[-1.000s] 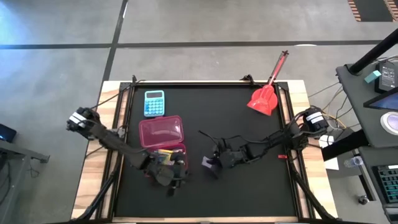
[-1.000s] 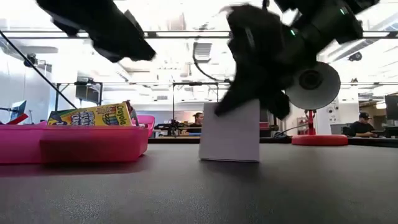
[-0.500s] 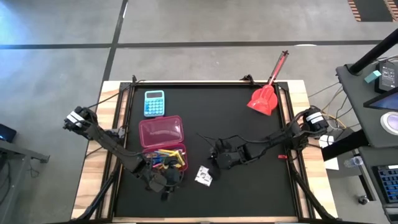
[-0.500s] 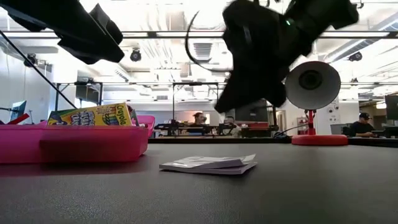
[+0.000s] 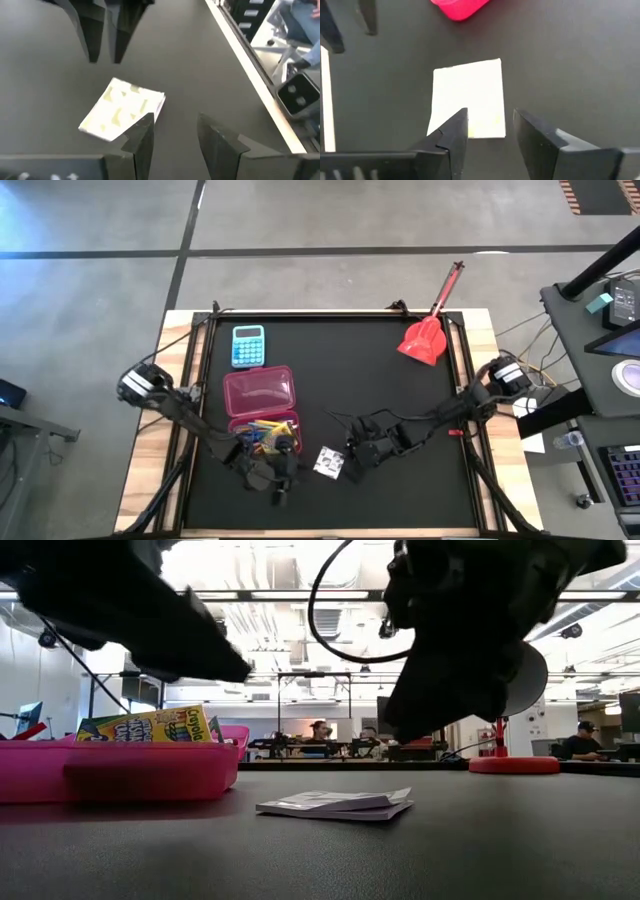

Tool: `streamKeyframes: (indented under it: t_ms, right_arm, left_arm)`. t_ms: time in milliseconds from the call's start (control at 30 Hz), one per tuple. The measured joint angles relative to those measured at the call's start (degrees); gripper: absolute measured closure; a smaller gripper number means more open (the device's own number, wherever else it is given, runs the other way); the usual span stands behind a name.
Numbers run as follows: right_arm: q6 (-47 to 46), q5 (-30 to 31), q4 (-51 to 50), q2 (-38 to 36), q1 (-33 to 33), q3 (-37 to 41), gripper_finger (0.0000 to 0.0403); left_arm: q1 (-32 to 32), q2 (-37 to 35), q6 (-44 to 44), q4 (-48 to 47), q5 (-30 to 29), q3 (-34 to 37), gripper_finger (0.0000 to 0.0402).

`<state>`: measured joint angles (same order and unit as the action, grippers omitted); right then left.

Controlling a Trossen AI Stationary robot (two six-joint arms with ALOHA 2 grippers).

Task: Pack school essentials
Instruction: Put the white sticky notes into the pink supply box

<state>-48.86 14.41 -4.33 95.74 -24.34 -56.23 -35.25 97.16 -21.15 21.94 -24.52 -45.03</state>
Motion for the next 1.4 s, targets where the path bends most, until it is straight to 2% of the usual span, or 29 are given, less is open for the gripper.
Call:
streamKeyframes:
  t_ms: [200,367,567,867,1200,1300,1400]
  right_arm:
    - [-1.74,2.45,-0.02,0.01,-0.69,0.29,0.0243]
    - [-5.49,3.77,0.18,0.04,-0.57,1.12,0.0242]
    - [-9.09,3.61,0.34,0.04,-0.82,2.10,0.0209]
    - [-9.05,3.56,2.80,0.76,-1.03,2.14,0.0182]
    - [-7.87,3.19,3.31,1.55,-1.42,2.14,0.0181]
    - [-6.79,3.17,3.42,1.97,-1.54,2.15,0.0181]
    - [-6.71,3.17,3.65,3.30,-1.64,2.12,0.0181]
  left_arm:
    - [1.41,8.48,0.51,6.84,-2.99,-3.28,0.0269]
    - [2.45,14.34,0.46,7.63,-4.67,-7.45,0.0269]
    - [3.14,18.71,-2.34,7.70,-5.26,-9.83,0.0269]
    - [3.15,19.03,-7.13,1.97,-6.01,-9.86,0.0269]
    - [3.26,17.23,-2.87,-0.33,-3.64,-12.40,0.0269]
    - [2.98,15.58,-3.12,-6.29,-3.48,-13.82,0.0269]
    - [2.71,14.36,-7.04,-16.54,-3.50,-15.20,0.0269]
